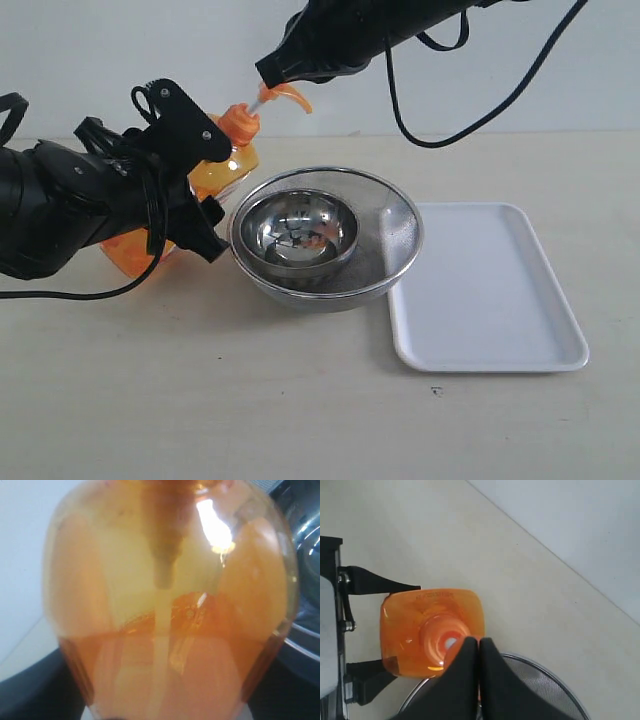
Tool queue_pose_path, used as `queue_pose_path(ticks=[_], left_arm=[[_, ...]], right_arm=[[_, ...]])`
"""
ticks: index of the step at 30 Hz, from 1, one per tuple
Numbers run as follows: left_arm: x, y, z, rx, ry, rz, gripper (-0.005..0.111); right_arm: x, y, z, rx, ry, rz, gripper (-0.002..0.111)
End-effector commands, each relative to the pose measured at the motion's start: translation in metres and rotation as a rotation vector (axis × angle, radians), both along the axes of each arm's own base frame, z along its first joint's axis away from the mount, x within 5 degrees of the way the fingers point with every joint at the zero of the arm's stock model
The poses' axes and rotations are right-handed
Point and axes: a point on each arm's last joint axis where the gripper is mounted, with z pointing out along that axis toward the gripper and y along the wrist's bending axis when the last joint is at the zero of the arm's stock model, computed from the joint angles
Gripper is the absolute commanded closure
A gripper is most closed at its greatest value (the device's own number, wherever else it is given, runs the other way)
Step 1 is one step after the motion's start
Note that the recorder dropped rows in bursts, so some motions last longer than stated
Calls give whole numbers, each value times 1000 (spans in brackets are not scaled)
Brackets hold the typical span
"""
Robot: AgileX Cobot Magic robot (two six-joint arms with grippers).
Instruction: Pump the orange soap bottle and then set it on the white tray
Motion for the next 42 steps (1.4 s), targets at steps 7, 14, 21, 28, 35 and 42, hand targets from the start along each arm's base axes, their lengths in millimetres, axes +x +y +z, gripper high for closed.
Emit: queue_pose_path(ticks=[7,14,21,28,35,42], left_arm=[[-3,-3,-1,-26,20,-12,102],[-3,-3,-1,-27,22,-13,102],[-3,-3,-1,-27,22,-13,102],[-3,-3,-1,-27,22,-13,102],[-3,-3,-1,-27,22,-13,102],[-3,-3,-1,-27,22,-13,102]], right_arm=[[-5,6,-11,-32,44,54,108],[-14,20,-10,-39,21,97,108],[-14,20,-11,-39,26,98,108],[-14,20,-11,-39,26,98,108],[-14,20,-11,-38,25,97,108],[-14,20,-11,-38,25,97,108]])
